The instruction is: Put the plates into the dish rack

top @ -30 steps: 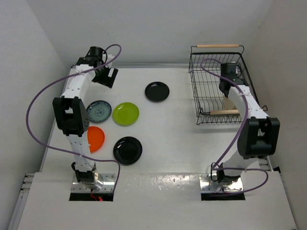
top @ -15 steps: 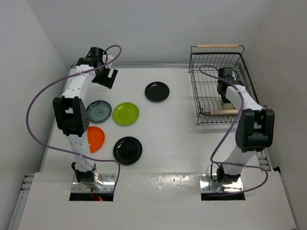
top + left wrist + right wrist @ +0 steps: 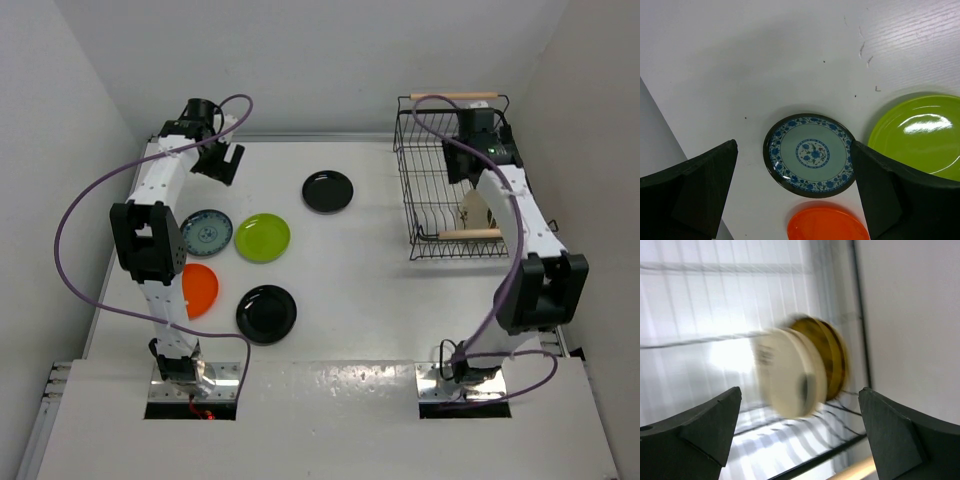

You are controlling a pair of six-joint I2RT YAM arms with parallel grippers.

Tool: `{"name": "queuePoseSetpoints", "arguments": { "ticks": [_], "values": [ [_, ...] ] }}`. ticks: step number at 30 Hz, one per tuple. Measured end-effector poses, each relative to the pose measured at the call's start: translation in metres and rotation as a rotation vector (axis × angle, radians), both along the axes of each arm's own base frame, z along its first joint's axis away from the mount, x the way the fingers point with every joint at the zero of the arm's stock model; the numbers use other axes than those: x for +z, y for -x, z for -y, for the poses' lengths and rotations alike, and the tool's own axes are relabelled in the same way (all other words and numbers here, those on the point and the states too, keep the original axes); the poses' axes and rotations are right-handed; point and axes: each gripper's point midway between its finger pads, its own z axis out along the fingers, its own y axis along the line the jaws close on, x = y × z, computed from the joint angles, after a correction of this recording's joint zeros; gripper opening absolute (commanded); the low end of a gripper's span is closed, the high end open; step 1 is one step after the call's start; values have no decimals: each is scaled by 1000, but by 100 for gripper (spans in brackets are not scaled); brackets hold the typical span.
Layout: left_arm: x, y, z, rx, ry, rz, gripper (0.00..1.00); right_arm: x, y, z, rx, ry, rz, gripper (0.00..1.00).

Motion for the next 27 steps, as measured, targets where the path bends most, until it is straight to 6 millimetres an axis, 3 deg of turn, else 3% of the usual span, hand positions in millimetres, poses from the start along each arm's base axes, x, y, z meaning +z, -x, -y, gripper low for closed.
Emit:
{"name": "queuePoseSetpoints", "arguments": {
  "ticks": [2, 3, 4, 5, 7, 8, 10, 13, 15, 17, 19, 22, 26, 27],
  "values": [
    [0, 0, -2, 6, 0, 0, 100, 29, -4, -44, 98, -45, 90, 99],
    [0, 0, -4, 11, 2, 0, 100, 39, -4, -73, 172, -87, 127, 88],
    [0, 0, -6, 21, 9, 0, 100, 44, -3, -105, 257, -137, 146, 81],
    [0, 0, -10, 34, 23, 1, 100, 48, 0, -150, 377, -221, 161, 67],
    [0, 1, -24, 80, 53, 5, 100, 43, 10, -223, 574, -371, 143, 59],
    [1, 2, -34, 109, 70, 10, 100, 34, 18, -259, 659, -435, 107, 59],
    [7, 6, -64, 193, 98, 30, 100, 2, 34, -325, 805, -535, -19, 73],
    [14, 26, -120, 338, 130, 67, 100, -72, 62, -404, 940, -651, -252, 84],
    [15, 50, -152, 427, 139, 67, 100, -126, 93, -433, 969, -699, -427, 84],
    [11, 79, -180, 518, 146, 55, 100, -169, 128, -448, 972, -722, -583, 82],
    [4, 100, -190, 562, 155, 38, 100, -195, 157, -456, 972, -742, -689, 75],
    [-9, 122, -182, 568, 175, 0, 100, -212, 188, -466, 972, -791, -782, 62],
    [-13, 136, -171, 542, 184, -13, 100, -217, 202, -477, 970, -877, -806, 40],
    [-11, 138, -170, 539, 182, -6, 100, -218, 208, -479, 965, -907, -819, 30]
  ]
}}
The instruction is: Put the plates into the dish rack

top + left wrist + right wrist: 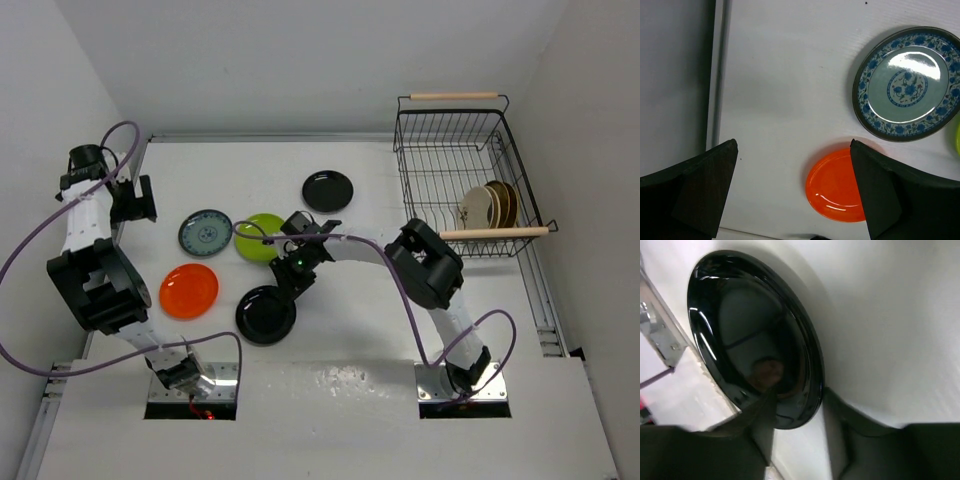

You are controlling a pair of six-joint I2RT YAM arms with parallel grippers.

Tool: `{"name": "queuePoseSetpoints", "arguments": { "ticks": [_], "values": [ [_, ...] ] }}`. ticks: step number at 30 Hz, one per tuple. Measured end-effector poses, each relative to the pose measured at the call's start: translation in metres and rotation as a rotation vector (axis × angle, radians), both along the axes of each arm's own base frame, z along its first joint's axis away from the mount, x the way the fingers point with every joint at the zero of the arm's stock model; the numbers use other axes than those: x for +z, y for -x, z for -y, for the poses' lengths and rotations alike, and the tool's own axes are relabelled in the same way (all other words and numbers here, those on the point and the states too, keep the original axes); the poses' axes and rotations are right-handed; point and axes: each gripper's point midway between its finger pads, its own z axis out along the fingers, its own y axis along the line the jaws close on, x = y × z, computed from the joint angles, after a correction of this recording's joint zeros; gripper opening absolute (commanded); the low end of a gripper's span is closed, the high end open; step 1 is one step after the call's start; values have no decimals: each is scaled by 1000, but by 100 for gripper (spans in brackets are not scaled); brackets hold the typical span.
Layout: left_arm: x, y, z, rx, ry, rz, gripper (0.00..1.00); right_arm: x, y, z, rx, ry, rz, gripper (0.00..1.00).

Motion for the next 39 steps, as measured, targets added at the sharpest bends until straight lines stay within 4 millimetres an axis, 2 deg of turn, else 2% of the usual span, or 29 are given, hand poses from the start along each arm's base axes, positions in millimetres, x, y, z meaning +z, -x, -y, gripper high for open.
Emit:
{"name": "queuePoseSetpoints", "arguments": {
  "ticks": [2, 3, 8, 11, 14, 16, 18, 20, 21, 22, 24, 26, 27, 28, 30, 31, 33, 36, 39],
  "values": [
    [5, 3, 1, -6, -11, 15, 100, -3, 6, -1, -13, -19, -36, 16],
    [8, 3, 2, -11, -16, 24, 100, -6, 9, -1, -19, -26, -50, 0],
    [17, -1, 2, -27, -29, 64, 100, -8, 21, 4, -44, -36, -118, 0],
    [18, -2, 3, -31, -25, 68, 100, 4, 15, 11, -57, -30, -88, 0],
    [22, -4, 2, -33, -29, 79, 100, 45, -6, 21, -96, -62, 4, 0],
    [28, -8, 2, -37, -37, 92, 100, 100, -37, 31, -163, -130, 135, 0],
    [35, -13, 2, -42, -48, 107, 100, 162, -74, 50, -253, -194, 307, 0],
    [42, -19, 4, -56, -59, 125, 100, 231, -122, 89, -402, -209, 542, 0],
    [44, -22, 5, -61, -64, 131, 100, 271, -149, 124, -513, -180, 695, 0],
    [46, -25, 5, -65, -67, 137, 100, 298, -165, 152, -597, -150, 800, 0],
    [48, -31, 6, -74, -70, 143, 100, 343, -197, 237, -822, 26, 1006, 0],
    [49, -38, 4, -77, -73, 148, 100, 367, -210, 319, -1007, 254, 1148, 0],
    [47, -42, 3, -79, -71, 147, 100, 369, -210, 359, -1081, 398, 1186, 0],
    [46, -44, 2, -79, -70, 146, 100, 364, -207, 391, -1125, 535, 1195, 0],
    [42, -49, 1, -80, -66, 139, 100, 339, -200, 440, -1159, 759, 1150, 0],
    [40, -51, 0, -81, -64, 138, 100, 321, -197, 457, -1151, 855, 1108, 0],
    [36, -54, 0, -83, -59, 130, 100, 283, -190, 479, -1110, 999, 1022, 0],
    [30, -55, 1, -88, -52, 118, 100, 233, -183, 491, -1017, 1123, 905, 0],
    [30, -56, 1, -92, -54, 117, 100, 208, -184, 491, -973, 1159, 851, 0]
  ]
}}
